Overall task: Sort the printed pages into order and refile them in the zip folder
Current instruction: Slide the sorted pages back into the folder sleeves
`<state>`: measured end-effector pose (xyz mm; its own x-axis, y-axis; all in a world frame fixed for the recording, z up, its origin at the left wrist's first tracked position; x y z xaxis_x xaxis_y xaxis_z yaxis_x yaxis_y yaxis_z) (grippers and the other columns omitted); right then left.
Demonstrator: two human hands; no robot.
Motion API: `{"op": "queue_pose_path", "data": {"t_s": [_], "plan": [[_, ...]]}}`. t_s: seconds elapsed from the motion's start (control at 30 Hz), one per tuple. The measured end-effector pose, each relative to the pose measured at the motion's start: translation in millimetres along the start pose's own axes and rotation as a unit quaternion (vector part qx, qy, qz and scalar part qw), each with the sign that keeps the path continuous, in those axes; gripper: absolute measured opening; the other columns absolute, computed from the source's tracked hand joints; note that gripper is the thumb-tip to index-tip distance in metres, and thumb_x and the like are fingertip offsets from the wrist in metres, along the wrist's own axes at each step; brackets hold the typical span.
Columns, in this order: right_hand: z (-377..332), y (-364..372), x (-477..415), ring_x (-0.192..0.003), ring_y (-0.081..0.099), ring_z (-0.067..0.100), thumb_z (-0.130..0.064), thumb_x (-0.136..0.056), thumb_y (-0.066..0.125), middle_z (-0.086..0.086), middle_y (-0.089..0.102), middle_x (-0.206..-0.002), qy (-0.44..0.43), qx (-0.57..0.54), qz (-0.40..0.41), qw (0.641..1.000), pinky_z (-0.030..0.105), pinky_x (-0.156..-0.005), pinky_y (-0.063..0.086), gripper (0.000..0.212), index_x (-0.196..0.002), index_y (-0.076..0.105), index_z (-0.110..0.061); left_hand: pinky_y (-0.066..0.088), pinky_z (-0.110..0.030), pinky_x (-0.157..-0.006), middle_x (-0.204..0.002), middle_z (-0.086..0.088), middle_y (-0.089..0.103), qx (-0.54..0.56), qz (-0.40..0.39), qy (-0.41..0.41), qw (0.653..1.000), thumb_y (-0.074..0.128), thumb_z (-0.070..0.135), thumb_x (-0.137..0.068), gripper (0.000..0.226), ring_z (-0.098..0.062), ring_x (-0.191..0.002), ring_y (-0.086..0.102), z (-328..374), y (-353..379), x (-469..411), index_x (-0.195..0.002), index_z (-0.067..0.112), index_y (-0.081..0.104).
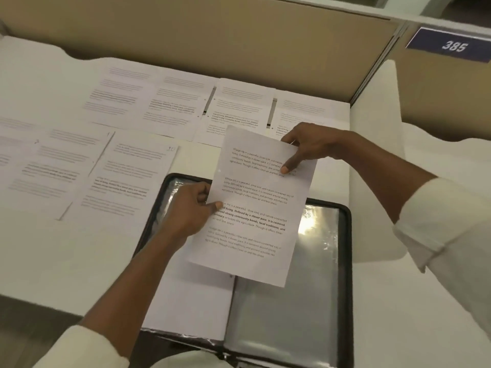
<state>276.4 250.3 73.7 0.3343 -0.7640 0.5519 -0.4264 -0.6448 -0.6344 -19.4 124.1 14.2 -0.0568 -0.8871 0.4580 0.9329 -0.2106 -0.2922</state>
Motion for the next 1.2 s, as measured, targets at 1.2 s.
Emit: {"op": "queue_pose_path", "data": {"t_s": [1.2], "plan": [[98.3,-95.1,-53.0,-0.092,0.075,0.033,-0.025,-0.072,0.096,0.004,0.08,-0.094,-0.036,0.105,0.069,0.991,0.051,-0.085,0.063,0.03,-0.097,0.081,-0.017,0.021,-0.076,-0.114,-0.15,-0.022,0.027,-0.509,0.01,-0.023,0.86,0.062,0.055,-0.092,0.075,-0.051,-0.148,0.019,14.9,289.9,45.1,-0.144,0.004,0.042]]}}
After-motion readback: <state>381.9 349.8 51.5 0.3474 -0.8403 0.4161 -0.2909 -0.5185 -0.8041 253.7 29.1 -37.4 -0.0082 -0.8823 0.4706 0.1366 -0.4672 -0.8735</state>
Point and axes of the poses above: each hand's wrist, its own x-axis away from the middle knuckle, its own y-axis out of the palm, z = x × y, the point moved 3 cm from there along -x, towards the middle knuckle
